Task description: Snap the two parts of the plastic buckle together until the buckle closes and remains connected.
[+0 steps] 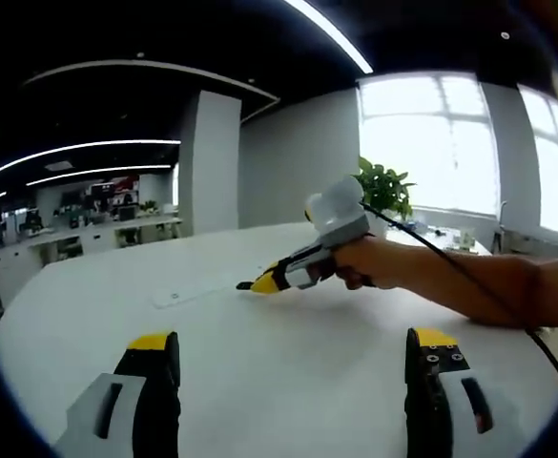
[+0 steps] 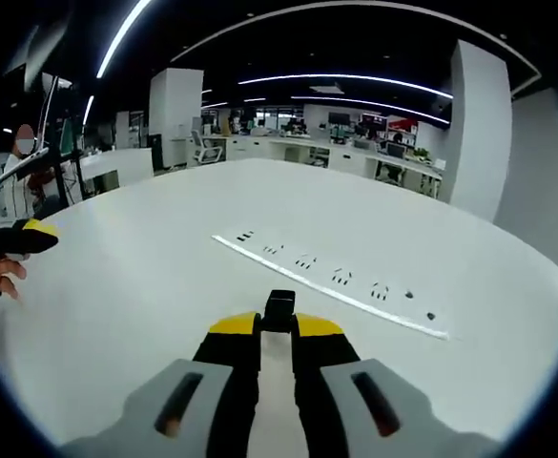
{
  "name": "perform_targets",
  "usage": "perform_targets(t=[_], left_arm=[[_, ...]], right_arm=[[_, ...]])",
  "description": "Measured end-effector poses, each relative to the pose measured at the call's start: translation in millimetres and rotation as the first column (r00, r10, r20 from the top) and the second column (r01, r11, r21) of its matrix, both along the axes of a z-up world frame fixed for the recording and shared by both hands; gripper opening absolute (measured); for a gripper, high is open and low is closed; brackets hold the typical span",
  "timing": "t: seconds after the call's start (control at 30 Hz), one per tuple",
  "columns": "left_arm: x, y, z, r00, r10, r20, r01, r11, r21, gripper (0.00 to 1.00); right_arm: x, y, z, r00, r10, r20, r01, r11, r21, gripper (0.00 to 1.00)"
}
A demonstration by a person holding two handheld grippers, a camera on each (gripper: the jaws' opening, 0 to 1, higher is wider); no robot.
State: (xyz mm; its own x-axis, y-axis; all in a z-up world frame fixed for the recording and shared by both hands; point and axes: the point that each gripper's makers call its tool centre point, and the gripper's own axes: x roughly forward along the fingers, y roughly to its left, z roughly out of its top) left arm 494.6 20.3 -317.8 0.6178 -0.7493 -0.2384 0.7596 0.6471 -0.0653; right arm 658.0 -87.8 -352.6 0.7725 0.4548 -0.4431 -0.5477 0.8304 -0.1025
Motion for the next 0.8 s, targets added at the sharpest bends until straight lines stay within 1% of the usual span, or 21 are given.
perform_targets(t=[0.07,0.1,0.17,0.27,0.3,0.43,0.6,0.8], left_arm=[[0.3,0,-0.7,1.000,-0.001,-0.002,0.001,1.000,0.004,0.99],[1.3,1,-0.5,1.000,-0.002,-0.002,0.002,1.000,0.004,0.99],[2.4,1,0.1,1.000,-0.001,-0.002,0.001,1.000,0.003,0.99],[2.7,2,-0.2,1.000,0.004,0.001,-0.004,1.000,0.006,0.99],[1.9,2,-1.3,1.000,0.006,0.001,-0.006,1.000,0.011,0.99],[2.1,4,-2.4,1.000,0.014,0.003,-0.014,1.000,0.014,0.99],[3.6,6,-3.3,1.000,0.022,0.000,-0.022,1.000,0.014,0.99],[2.4,5,-4.0,1.000,0.013,-0.001,-0.013,1.000,0.016,0.99]], right_arm=[[3,0,3.3,1.000,-0.006,0.001,0.006,1.000,0.018,0.11],[1,1,2.8,1.000,-0.008,0.001,0.008,1.000,0.019,0.11],[7,2,3.4,1.000,-0.008,-0.001,0.008,1.000,0.015,0.11],[6,4,5.9,1.000,-0.004,-0.003,0.004,1.000,0.024,0.11],[6,7,4.9,1.000,0.005,-0.013,-0.005,1.000,0.024,0.11],[13,8,3.4,1.000,0.006,-0.010,-0.006,1.000,0.010,0.11],[14,8,0.5,1.000,0.013,-0.018,-0.013,1.000,0.006,0.11],[16,6,-4.2,0.999,0.014,-0.029,-0.014,1.000,0.004,0.11]])
